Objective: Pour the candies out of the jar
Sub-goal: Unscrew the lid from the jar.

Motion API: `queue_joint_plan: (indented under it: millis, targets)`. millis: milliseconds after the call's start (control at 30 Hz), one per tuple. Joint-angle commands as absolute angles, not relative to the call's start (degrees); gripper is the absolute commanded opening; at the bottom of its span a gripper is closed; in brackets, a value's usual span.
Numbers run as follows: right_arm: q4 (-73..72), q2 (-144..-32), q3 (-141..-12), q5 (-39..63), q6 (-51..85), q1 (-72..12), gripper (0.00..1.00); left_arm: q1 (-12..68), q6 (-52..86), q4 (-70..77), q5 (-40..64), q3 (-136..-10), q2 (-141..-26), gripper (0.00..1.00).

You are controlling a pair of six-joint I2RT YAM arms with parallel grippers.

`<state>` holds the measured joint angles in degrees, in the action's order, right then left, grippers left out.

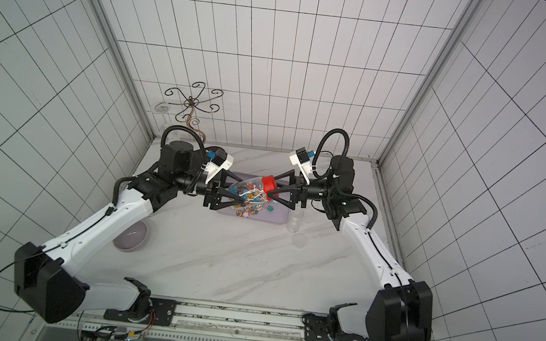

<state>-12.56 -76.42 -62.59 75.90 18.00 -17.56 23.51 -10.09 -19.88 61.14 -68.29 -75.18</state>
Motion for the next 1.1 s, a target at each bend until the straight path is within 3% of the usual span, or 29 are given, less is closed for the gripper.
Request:
queue_joint_plan:
  millis: [0,633,833,1067]
  targets:
    - [-14.9,-75.2,-60.3,77.4,22.6,-18.1,0.83,23.2,-10.6,-14.9,59.3,-67.8,-73.4,0.58]
    - [-14.6,-73.9,-63.3,73.0,42.5,-11.9,0.90,23.2,-12.4,-16.6,55.4,-67.6,-71.7,0.58]
    - [-12.4,-74.2,-63.9,76.0,50.8,-8.0,0.90,23.8,-14.3,-17.8,50.6,-66.7,-69.9,0.57]
    - [-0.3,-75.8,-66.2,76.7,47.8,-7.6,0.89,28.9,-20.5,-22.0,40.5,-64.7,-65.7,0.57]
